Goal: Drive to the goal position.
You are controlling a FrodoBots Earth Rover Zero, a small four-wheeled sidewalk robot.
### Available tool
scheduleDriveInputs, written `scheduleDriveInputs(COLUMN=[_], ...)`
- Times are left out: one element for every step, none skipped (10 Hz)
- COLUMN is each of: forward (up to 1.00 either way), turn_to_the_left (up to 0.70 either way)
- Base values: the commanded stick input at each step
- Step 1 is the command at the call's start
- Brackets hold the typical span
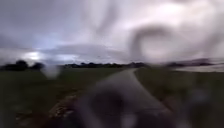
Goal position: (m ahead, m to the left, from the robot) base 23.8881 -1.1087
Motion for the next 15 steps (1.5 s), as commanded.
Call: scheduleDriveInputs(forward=[0.70, 0.70, 0.70, 0.70, 0.70, 0.70, 0.70, 0.70, 0.70, 0.70, 0.70, 0.70, 0.70, 0.70, 0.70], turn_to_the_left=[0.00, 0.00, 0.00, 0.00, 0.00, 0.00, 0.00, 0.00, 0.00, 0.00, 0.00, 0.00, 0.00, 0.00, 0.00])
